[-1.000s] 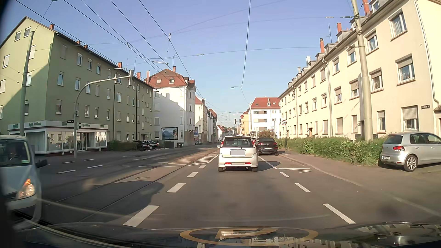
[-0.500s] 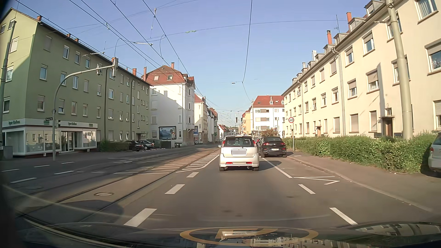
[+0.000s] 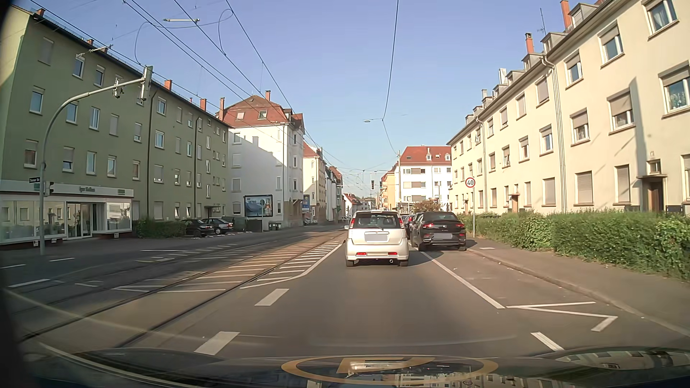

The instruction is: Follow the waypoints while adhering to traffic rules and regulations

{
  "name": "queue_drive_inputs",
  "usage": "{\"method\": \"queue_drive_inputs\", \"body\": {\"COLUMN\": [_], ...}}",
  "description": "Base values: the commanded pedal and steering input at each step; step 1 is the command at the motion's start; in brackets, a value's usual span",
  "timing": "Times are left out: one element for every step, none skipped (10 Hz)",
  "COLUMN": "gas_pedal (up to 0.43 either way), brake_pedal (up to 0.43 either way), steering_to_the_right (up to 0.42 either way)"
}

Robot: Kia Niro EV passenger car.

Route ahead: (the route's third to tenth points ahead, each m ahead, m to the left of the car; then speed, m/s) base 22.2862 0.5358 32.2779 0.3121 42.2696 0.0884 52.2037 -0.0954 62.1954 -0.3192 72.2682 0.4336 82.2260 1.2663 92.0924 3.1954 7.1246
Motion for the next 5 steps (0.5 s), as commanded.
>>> {"method": "queue_drive_inputs", "body": {"gas_pedal": [0.13, 0.13, 0.13, 0.13, 0.13], "brake_pedal": [0.0, 0.0, 0.0, 0.0, 0.0], "steering_to_the_right": [-0.008, -0.008, -0.007, -0.007, -0.006]}}
